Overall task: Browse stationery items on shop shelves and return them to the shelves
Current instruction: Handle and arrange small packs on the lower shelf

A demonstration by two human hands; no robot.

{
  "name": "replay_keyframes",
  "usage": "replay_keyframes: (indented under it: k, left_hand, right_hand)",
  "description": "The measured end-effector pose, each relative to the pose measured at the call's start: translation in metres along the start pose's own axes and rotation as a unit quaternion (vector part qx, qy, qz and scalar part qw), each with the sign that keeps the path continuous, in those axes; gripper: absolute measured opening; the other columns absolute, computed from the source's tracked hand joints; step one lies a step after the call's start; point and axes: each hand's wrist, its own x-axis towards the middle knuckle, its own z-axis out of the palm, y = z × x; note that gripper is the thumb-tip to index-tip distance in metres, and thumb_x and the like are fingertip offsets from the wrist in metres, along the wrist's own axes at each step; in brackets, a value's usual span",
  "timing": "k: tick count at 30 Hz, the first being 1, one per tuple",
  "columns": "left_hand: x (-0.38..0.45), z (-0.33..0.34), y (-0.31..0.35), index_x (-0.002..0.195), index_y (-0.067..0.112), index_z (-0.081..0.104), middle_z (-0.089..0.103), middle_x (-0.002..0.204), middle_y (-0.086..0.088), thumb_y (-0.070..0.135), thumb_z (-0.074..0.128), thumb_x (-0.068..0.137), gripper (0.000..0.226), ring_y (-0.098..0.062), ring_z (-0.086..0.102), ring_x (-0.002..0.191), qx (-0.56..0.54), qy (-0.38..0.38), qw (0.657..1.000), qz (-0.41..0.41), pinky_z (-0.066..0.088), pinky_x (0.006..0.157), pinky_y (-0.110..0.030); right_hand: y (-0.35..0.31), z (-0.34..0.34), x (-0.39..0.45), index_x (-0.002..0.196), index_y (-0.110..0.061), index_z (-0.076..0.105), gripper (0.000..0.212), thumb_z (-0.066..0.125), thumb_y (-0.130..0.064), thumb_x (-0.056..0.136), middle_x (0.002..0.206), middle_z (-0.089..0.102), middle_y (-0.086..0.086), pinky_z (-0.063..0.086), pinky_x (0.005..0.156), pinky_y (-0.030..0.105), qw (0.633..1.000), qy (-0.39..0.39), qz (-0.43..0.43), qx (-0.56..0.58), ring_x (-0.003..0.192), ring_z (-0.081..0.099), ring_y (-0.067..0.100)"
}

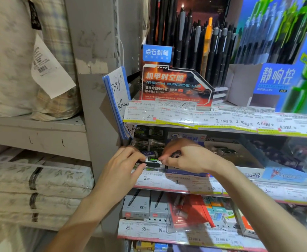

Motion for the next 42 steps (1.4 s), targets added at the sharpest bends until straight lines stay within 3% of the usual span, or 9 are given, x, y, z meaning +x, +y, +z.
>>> replay_keyframes:
  k: [4, 8, 14, 20, 24, 30, 34, 37, 42]
  left_hand:
    - [0.0, 0.003, 0.001, 0.11, 0.021, 0.071, 0.058, 0.099, 0.008, 0.027, 0.069, 0.088, 0.022, -0.013, 0.054, 0.096, 0.006, -0.002, 1.0, -0.004, 0.054, 0.07, -0.037]
    - [0.0, 0.003, 0.001, 0.109, 0.021, 0.072, 0.059, 0.1, 0.008, 0.027, 0.069, 0.088, 0.022, -0.013, 0.055, 0.096, 0.003, -0.004, 1.0, -0.002, 0.056, 0.069, -0.038]
    - [0.0, 0.003, 0.002, 0.109, 0.021, 0.072, 0.06, 0.099, 0.009, 0.026, 0.069, 0.088, 0.021, -0.012, 0.055, 0.095, 0.003, -0.002, 1.0, -0.004, 0.055, 0.069, -0.036]
    - [0.0, 0.003, 0.001, 0.108, 0.022, 0.072, 0.059, 0.099, 0.009, 0.026, 0.069, 0.088, 0.02, -0.013, 0.055, 0.095, -0.002, -0.003, 1.0, -0.008, 0.055, 0.07, -0.038]
    - [0.001, 0.003, 0.001, 0.108, 0.022, 0.072, 0.059, 0.1, 0.009, 0.025, 0.069, 0.089, 0.02, -0.013, 0.054, 0.095, -0.006, -0.005, 1.0, -0.011, 0.054, 0.073, -0.039]
    - [0.001, 0.002, 0.001, 0.109, 0.022, 0.073, 0.06, 0.101, 0.008, 0.025, 0.069, 0.089, 0.021, -0.012, 0.054, 0.096, -0.007, -0.008, 1.0, -0.011, 0.054, 0.075, -0.037]
    - [0.001, 0.002, 0.001, 0.109, 0.022, 0.073, 0.06, 0.101, 0.008, 0.025, 0.069, 0.088, 0.021, -0.011, 0.053, 0.095, -0.007, -0.01, 1.0, -0.01, 0.053, 0.075, -0.035]
    - [0.002, 0.002, 0.001, 0.11, 0.021, 0.073, 0.06, 0.101, 0.008, 0.025, 0.069, 0.089, 0.022, -0.012, 0.053, 0.096, -0.006, -0.012, 1.0, -0.013, 0.053, 0.075, -0.036]
    - [0.001, 0.001, 0.002, 0.11, 0.022, 0.073, 0.06, 0.102, 0.008, 0.025, 0.069, 0.089, 0.022, -0.012, 0.054, 0.097, -0.004, -0.014, 1.0, -0.013, 0.053, 0.075, -0.035]
  right_hand:
    - [0.001, -0.001, -0.003, 0.1, -0.029, 0.078, 0.015, 0.066, -0.034, 0.092, 0.101, 0.07, -0.015, 0.052, 0.081, 0.022, 1.0, -0.002, 0.012, 0.014, 0.091, 0.065, 0.002]
    - [0.017, -0.013, -0.005, 0.098, -0.035, 0.075, 0.019, 0.062, -0.022, 0.093, 0.102, 0.071, -0.017, 0.049, 0.078, 0.018, 0.991, 0.097, 0.071, 0.057, 0.09, 0.065, 0.002]
    - [0.045, -0.031, -0.015, 0.104, -0.03, 0.073, 0.024, 0.056, -0.015, 0.095, 0.103, 0.072, -0.008, 0.052, 0.085, 0.027, 0.982, 0.09, 0.155, -0.066, 0.096, 0.066, 0.014]
    - [0.037, -0.021, -0.008, 0.109, -0.027, 0.075, 0.022, 0.059, -0.025, 0.095, 0.116, 0.071, -0.011, 0.043, 0.082, 0.021, 0.983, 0.08, 0.143, -0.085, 0.102, 0.063, 0.013]
    - [0.033, -0.018, -0.002, 0.107, -0.029, 0.075, 0.019, 0.064, -0.035, 0.092, 0.108, 0.07, -0.01, 0.044, 0.081, 0.024, 0.98, 0.088, 0.141, -0.11, 0.099, 0.063, 0.016]
    - [0.035, -0.016, -0.001, 0.107, -0.029, 0.074, 0.017, 0.065, -0.033, 0.092, 0.096, 0.061, -0.013, 0.037, 0.077, 0.021, 0.98, 0.107, 0.139, -0.097, 0.087, 0.055, 0.009]
    - [0.034, -0.021, -0.002, 0.103, -0.036, 0.074, 0.014, 0.065, -0.032, 0.092, 0.093, 0.067, -0.018, 0.045, 0.075, 0.02, 0.984, 0.122, 0.12, -0.055, 0.09, 0.063, 0.008]
    - [0.025, -0.029, -0.002, 0.1, -0.044, 0.07, 0.013, 0.061, -0.038, 0.093, 0.097, 0.069, -0.021, 0.05, 0.084, 0.022, 0.989, 0.09, 0.12, -0.019, 0.094, 0.064, 0.004]
    - [0.003, -0.033, 0.003, 0.107, -0.037, 0.071, 0.018, 0.057, -0.033, 0.097, 0.094, 0.062, -0.024, 0.043, 0.07, 0.016, 0.993, 0.0, 0.097, -0.062, 0.085, 0.058, 0.001]
